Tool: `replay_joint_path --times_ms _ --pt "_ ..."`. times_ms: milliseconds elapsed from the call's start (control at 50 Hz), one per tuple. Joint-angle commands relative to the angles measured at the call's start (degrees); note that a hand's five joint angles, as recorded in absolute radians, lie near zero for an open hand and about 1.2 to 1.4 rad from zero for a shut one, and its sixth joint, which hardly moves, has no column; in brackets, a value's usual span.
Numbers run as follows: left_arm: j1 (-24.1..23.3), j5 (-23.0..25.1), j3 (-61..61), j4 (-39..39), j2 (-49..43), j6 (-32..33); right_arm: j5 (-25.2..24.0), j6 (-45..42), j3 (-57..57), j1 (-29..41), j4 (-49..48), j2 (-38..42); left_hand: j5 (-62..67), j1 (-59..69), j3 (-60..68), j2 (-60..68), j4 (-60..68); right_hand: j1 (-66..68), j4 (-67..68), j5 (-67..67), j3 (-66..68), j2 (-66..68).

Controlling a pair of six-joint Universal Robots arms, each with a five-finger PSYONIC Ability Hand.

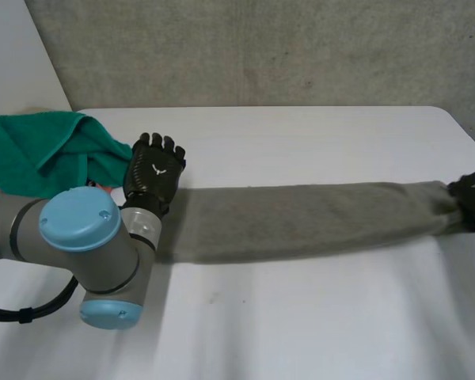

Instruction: Fold the laundry.

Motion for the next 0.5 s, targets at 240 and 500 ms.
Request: replay_joint_path --times_ms 240,500 --pt "1.05 0.04 -4.66 -0.12 6.10 -0.09 -9.27 -9.83 -0.61 13.38 -12.08 -7.48 -2.69 -0.87 -2.08 -1.70 -1.69 24.31 11.94 14.29 12.65 12.54" --pt "4.91 0.31 -7.56 -0.30 9.97 -5.35 -23.86 -9.48 -6.58 42.39 -17.53 3.05 -2.69 -0.87 -2.08 -1.70 -1.69 24.31 11.94 14.29 12.65 12.54"
